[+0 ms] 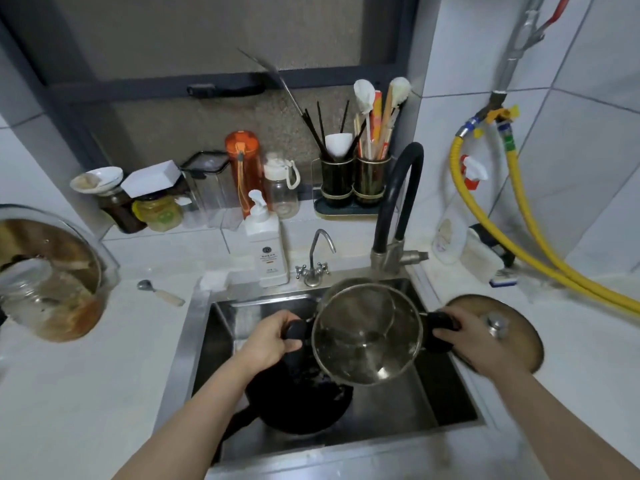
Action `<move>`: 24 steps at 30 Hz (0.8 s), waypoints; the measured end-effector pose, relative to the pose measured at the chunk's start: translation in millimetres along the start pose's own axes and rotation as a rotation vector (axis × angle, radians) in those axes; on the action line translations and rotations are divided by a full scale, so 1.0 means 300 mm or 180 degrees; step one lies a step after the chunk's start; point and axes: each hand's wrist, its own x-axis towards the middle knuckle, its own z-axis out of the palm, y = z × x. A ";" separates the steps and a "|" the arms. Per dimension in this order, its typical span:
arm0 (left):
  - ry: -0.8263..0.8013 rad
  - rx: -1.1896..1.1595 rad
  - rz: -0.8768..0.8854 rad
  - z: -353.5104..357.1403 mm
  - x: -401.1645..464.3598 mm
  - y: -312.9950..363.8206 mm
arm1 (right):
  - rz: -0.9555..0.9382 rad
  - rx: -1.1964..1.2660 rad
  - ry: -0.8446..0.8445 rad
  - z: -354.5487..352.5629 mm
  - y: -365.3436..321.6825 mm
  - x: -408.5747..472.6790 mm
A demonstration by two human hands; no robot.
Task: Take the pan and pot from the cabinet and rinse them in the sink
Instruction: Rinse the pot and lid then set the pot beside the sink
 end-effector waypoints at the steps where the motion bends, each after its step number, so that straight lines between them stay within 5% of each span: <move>1: 0.0037 -0.0091 0.0039 -0.005 -0.010 0.004 | 0.0002 -0.0009 0.0039 0.005 -0.001 -0.017; 11: 0.0554 -0.1019 0.0136 -0.069 -0.100 -0.044 | -0.0173 0.0012 0.0635 0.105 -0.040 -0.151; 24: 0.1035 -0.0193 0.0364 -0.148 -0.169 -0.062 | -0.0610 0.0142 0.1053 0.183 -0.115 -0.272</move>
